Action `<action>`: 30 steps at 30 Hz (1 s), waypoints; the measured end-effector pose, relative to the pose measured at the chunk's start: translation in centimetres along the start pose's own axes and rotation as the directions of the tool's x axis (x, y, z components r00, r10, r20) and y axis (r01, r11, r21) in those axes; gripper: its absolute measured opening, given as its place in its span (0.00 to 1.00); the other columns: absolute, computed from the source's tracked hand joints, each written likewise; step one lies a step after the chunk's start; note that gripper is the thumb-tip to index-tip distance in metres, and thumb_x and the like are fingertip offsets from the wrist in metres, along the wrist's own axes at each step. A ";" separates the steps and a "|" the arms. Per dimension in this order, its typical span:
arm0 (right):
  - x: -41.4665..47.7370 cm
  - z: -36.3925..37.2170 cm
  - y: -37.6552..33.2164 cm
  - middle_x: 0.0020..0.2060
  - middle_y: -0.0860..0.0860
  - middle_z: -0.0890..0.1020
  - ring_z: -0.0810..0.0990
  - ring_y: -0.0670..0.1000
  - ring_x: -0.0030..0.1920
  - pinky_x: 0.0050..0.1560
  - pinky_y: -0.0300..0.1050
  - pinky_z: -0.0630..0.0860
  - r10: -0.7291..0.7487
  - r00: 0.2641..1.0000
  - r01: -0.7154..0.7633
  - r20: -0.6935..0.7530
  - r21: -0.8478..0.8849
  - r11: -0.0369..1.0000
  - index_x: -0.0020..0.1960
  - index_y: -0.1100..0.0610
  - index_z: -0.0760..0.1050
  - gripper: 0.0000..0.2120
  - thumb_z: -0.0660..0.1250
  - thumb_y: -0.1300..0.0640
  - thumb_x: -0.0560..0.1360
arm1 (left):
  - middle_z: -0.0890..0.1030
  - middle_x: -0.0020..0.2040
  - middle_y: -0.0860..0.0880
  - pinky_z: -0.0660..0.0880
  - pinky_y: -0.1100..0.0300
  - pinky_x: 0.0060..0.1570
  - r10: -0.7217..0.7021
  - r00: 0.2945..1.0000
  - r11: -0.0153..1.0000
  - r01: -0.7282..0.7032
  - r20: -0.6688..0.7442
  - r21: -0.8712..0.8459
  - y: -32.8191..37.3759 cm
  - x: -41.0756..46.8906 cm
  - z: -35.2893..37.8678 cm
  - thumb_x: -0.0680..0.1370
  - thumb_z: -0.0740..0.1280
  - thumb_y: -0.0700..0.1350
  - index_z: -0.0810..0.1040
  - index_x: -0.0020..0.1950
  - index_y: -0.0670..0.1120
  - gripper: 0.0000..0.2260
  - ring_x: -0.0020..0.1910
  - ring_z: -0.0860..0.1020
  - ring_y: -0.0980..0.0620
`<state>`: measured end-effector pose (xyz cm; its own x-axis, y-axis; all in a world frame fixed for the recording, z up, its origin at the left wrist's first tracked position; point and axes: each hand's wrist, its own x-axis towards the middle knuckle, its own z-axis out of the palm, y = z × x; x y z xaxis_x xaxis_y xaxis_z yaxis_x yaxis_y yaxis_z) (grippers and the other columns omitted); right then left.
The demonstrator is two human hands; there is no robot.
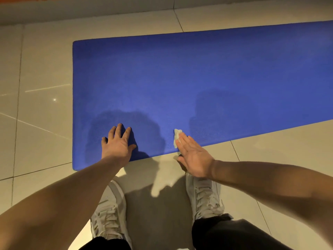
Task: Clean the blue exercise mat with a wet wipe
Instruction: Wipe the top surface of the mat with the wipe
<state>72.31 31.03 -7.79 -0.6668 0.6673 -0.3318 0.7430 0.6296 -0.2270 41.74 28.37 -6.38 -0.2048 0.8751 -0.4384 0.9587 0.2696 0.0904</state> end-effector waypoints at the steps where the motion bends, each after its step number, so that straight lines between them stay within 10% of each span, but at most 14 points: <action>1: 0.4 0.5 -0.7 0.81 0.56 0.41 0.38 0.54 0.81 0.81 0.55 0.49 -0.022 0.999 0.022 -0.025 0.006 1.000 0.82 0.63 0.47 0.33 0.46 0.44 0.85 | 0.46 0.82 0.49 0.52 0.43 0.77 0.016 1.000 1.000 -0.015 -0.008 0.012 -0.5 -0.2 0.1 0.83 0.57 0.57 0.50 0.82 0.54 0.30 0.80 0.45 0.45; 14: 4.4 1.4 -6.6 0.81 0.55 0.41 0.38 0.54 0.81 0.80 0.53 0.42 -0.242 0.970 0.242 -0.011 0.022 0.970 0.82 0.61 0.45 0.38 0.45 0.39 0.81 | 0.48 0.81 0.46 0.57 0.45 0.77 -0.073 0.997 0.997 0.074 -0.016 0.028 -2.5 -0.7 -0.3 0.83 0.57 0.57 0.49 0.82 0.52 0.30 0.78 0.50 0.41; 23: 7.8 -1.2 -1.6 0.80 0.54 0.33 0.31 0.53 0.80 0.80 0.53 0.40 0.281 0.958 -0.278 -0.061 0.060 0.959 0.81 0.61 0.37 0.37 0.48 0.41 0.84 | 0.48 0.81 0.46 0.56 0.46 0.77 -0.066 0.998 0.998 0.066 -0.023 -0.005 -3.0 -0.4 -0.1 0.83 0.57 0.56 0.49 0.81 0.52 0.29 0.78 0.50 0.41; 30: 7.6 -1.9 -9.4 0.81 0.49 0.35 0.32 0.47 0.79 0.79 0.45 0.35 -0.193 0.981 0.189 -0.005 0.225 0.956 0.82 0.57 0.37 0.34 0.53 0.49 0.85 | 0.51 0.80 0.46 0.59 0.48 0.75 -0.099 0.993 0.995 0.099 0.058 -0.006 -2.2 0.0 -1.7 0.83 0.58 0.53 0.53 0.81 0.50 0.28 0.77 0.53 0.41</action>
<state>60.12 30.99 -6.44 -0.7981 0.5351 -0.2770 0.5967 0.6385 -0.4860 39.29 28.45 -5.08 -0.2865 0.8195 -0.4963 0.9326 0.3573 0.0515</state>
